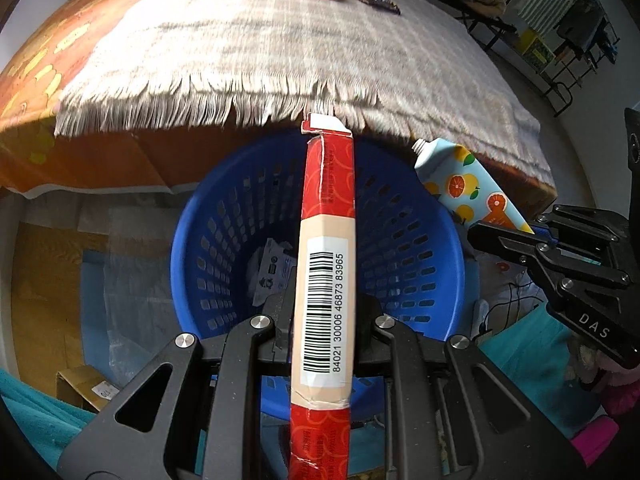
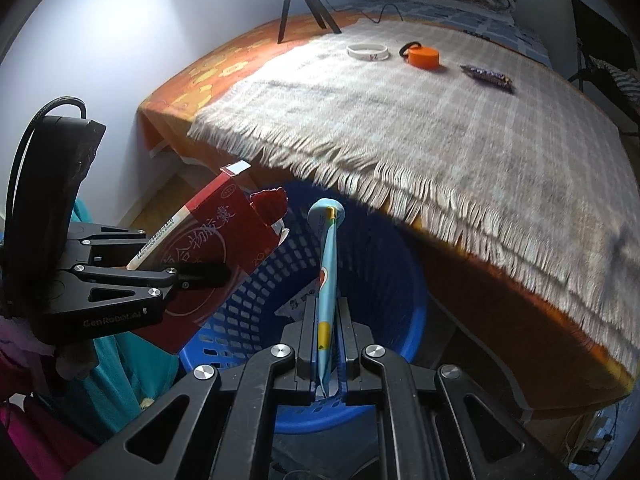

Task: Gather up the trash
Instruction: 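Open both tools to drop the red box and blue tube into the basket, then move both tools back over the bed toward the candy bar, then grasp the candy bar wrapper with the right tool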

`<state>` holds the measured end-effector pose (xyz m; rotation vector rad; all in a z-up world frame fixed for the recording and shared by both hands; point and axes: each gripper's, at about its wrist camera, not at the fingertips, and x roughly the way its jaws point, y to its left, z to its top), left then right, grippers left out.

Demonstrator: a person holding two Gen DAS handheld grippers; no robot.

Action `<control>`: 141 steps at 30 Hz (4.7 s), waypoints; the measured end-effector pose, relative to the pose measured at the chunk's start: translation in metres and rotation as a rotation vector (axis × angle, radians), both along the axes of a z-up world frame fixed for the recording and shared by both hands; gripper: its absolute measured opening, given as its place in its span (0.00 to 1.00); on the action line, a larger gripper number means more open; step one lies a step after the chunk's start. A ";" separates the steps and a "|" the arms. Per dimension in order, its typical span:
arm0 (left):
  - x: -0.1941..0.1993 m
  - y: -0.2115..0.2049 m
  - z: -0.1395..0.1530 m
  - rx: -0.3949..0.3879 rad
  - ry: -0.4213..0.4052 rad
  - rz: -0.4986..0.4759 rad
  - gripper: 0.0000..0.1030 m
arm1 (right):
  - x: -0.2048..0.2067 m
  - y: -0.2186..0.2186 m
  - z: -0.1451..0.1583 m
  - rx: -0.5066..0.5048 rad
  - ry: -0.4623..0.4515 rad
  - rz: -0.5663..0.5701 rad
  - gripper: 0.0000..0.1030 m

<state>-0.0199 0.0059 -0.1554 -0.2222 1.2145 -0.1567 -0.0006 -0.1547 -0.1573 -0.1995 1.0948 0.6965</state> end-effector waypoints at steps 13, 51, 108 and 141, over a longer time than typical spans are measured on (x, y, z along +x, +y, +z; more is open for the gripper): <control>0.005 -0.001 -0.021 0.012 0.049 0.007 0.16 | 0.007 0.002 -0.022 -0.017 0.062 -0.020 0.05; 0.014 -0.009 -0.049 0.089 0.065 0.007 0.56 | 0.025 -0.011 -0.043 -0.129 0.089 -0.160 0.89; 0.216 0.029 0.068 0.063 -0.215 -0.045 0.62 | 0.227 -0.049 0.054 0.078 -0.045 -0.324 0.87; 0.363 0.023 0.027 -0.053 -0.144 -0.035 0.34 | 0.350 -0.008 0.004 -0.012 -0.032 -0.291 0.86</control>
